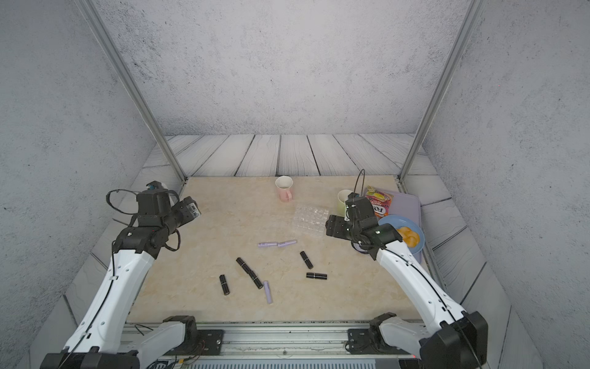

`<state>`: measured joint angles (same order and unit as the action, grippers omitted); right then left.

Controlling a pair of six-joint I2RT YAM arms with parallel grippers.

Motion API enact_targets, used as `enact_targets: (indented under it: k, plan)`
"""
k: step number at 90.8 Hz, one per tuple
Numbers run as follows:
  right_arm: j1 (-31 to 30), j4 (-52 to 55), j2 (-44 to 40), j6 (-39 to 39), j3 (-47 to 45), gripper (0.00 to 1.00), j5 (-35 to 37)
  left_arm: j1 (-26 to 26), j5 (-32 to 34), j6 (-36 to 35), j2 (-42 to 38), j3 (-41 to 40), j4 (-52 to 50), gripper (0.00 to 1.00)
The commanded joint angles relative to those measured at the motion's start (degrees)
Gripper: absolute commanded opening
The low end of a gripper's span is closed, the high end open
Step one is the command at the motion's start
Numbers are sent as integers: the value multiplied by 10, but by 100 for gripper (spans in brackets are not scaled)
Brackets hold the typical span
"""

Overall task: Arrange the lipsticks in the organizer
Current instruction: Pick up the lipstick at the center of the board.

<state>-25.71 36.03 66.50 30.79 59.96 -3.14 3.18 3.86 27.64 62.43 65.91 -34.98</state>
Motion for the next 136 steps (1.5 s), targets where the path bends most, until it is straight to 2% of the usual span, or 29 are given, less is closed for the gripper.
enact_targets:
  k: [1, 13, 21, 31, 40, 45, 51, 57, 65, 79, 86, 136]
  plan:
    - [-49, 49, 11, -31, 0, 81, -6, 46, -62, 18, 17, 4, -86, 83]
    - [-105, 63, 43, -48, -7, 77, 14, 149, -35, 52, 17, -25, -75, 82]
    - [-121, 58, 64, -49, -10, 71, 3, 188, -65, 63, 29, -57, -46, 79]
    - [-141, 47, 96, -49, 2, 57, -25, 199, -133, 52, 66, -64, -42, 75]
    - [-187, 49, 135, -46, 20, 47, -13, 199, -195, 29, 97, -56, -66, 75]
    - [-226, 54, 157, -46, 29, 45, 1, 199, -186, 27, 105, -58, -85, 74]
    - [-280, 60, 183, -51, 42, 45, 22, 197, -141, 33, 103, -64, -106, 74]
    - [-334, 70, 208, -57, 57, 53, 45, 186, -106, 32, 98, -59, -119, 73]
    - [-376, 87, 246, -68, 85, 64, 46, 155, -93, 31, 84, -53, -123, 73]
    - [-415, 104, 307, -82, 132, 67, 31, 49, -136, 29, 63, -59, -129, 71]
    - [-426, 105, 324, -84, 141, 66, 31, 17, -156, 33, 53, -67, -125, 71]
    - [-435, 83, 453, -127, 197, 60, -13, 4, -173, 34, 51, -91, -107, 71]
